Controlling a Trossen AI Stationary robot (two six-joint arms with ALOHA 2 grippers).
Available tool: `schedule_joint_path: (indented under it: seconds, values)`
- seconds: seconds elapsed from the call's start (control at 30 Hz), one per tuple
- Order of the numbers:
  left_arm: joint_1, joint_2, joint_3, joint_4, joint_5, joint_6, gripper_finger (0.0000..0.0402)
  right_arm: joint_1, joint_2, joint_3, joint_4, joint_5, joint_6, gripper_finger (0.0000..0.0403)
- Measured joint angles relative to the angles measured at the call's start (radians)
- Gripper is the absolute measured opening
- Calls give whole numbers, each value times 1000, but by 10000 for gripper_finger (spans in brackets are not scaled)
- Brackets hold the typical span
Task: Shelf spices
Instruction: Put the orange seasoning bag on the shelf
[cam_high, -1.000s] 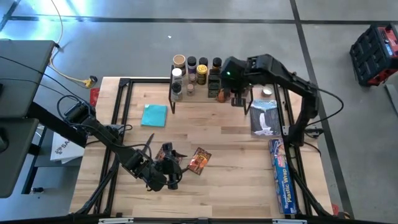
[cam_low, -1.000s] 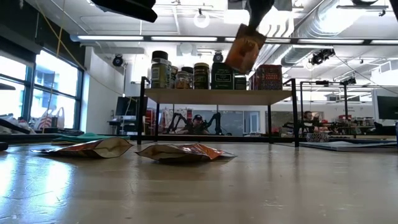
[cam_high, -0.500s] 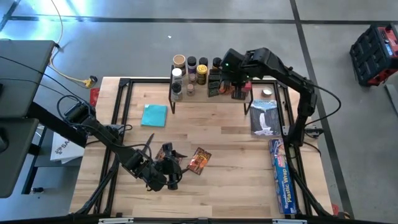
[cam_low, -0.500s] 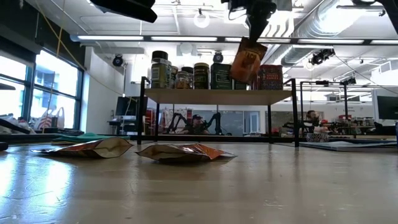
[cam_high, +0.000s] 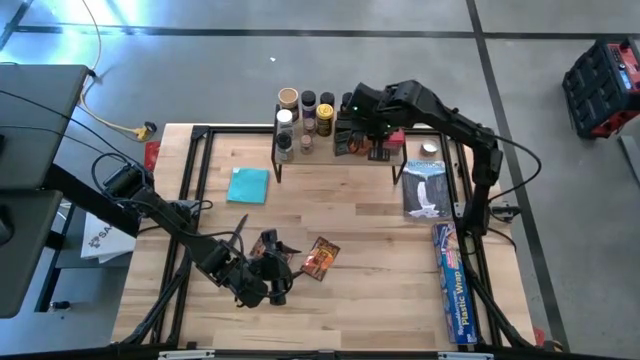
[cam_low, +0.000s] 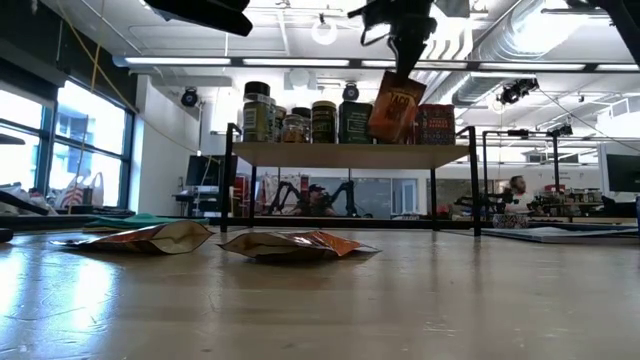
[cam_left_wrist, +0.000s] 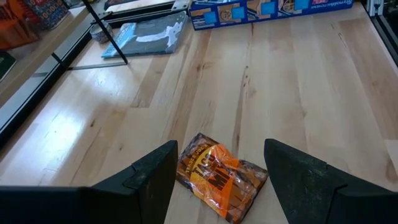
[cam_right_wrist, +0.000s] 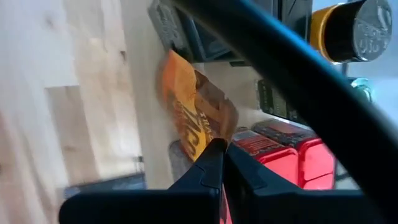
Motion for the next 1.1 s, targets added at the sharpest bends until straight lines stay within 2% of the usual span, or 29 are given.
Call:
schedule_joint_path:
  seconds: [0.33,0.53,0.6,0.97,1.1]
  values:
    - [1,0,0,4,0,-1,236,24,7,-1,0,138,-85,0]
    - [2,0,0,8,0,-1,236,38,7,-1,-1,155,-161,0]
    - [4,0,0,14,0,2,236,34,10,-1,0,180,-161,0]
    - [3,0,0,32,7,18,236,-2,44,-1,8,173,-136,0]
    - [4,0,0,31,7,18,236,-18,57,-1,22,207,-136,0]
